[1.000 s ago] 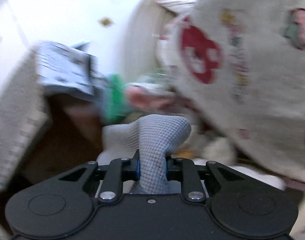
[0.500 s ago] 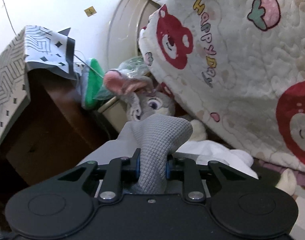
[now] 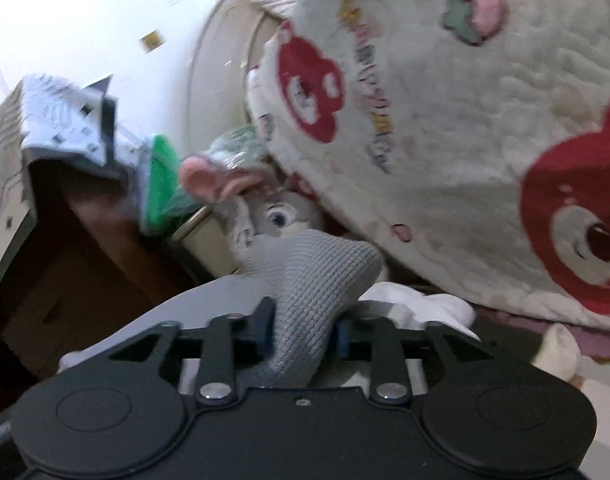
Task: Fold clothes
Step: 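Carry the lifted grey shirt with both grippers to the clothes stack, then lower the grey shirt onto the stack and open both grippers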
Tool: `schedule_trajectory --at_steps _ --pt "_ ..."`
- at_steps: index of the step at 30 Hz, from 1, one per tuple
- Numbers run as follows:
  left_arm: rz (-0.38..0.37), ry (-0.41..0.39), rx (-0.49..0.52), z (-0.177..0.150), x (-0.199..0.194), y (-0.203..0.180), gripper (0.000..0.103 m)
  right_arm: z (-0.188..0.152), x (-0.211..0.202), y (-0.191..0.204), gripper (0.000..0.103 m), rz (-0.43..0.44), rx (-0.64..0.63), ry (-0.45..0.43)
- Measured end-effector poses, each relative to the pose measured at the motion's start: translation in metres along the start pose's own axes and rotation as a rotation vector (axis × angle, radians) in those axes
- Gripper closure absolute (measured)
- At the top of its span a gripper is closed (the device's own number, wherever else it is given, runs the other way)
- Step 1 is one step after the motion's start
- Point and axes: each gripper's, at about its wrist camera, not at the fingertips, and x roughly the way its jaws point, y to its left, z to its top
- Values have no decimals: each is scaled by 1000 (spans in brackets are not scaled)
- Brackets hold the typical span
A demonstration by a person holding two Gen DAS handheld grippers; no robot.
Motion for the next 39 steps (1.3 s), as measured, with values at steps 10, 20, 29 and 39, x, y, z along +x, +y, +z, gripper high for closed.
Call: schedule_trajectory --at_steps 10,20,29,39 --pt "-220 32 215 43 13 -66 41 12 -12 5 52 7 12 54" --pt "83 138 409 16 32 -56 38 25 -25 7 52 -38 -65 69" --pt "11 -40 164 26 5 -15 38 19 -49 57 57 53 -377 -75" --pt "79 56 320 9 31 -4 41 -51 -26 114 56 151 -754 89"
